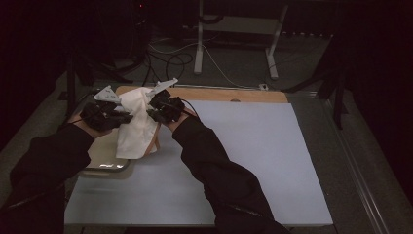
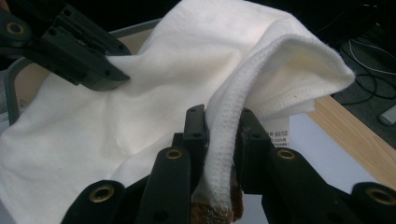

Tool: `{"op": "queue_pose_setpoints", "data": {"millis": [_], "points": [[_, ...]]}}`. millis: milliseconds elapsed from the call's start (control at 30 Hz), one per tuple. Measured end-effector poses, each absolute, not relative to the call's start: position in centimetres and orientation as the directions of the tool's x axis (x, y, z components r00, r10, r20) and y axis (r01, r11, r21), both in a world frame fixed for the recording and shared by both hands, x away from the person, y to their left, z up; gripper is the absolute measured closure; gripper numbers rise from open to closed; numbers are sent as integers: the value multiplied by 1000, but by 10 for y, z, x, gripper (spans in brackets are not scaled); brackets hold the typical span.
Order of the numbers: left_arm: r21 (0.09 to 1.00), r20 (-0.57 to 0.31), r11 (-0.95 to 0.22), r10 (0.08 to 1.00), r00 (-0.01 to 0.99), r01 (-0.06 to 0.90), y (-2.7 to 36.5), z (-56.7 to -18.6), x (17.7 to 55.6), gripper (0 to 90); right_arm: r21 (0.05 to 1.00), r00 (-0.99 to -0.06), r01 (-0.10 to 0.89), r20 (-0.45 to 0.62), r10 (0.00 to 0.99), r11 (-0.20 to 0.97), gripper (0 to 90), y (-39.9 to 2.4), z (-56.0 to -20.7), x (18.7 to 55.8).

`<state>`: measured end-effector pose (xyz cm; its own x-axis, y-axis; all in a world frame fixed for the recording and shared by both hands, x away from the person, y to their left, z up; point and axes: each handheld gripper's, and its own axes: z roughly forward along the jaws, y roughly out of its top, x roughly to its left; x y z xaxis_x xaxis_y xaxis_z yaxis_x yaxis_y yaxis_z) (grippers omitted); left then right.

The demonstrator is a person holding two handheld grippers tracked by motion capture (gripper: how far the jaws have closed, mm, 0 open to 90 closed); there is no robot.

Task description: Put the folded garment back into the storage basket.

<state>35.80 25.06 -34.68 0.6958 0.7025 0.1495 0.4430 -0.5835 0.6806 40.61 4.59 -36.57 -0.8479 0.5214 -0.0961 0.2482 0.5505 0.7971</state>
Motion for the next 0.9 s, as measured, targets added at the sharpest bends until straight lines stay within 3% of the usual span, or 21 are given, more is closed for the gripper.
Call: {"op": "queue_pose_setpoints", "data": {"millis": [900], "points": [[659,153,-561,752,641,501,301,-348,354,868,806,-869,237,-74,490,542,773,102,-369,408]]}}
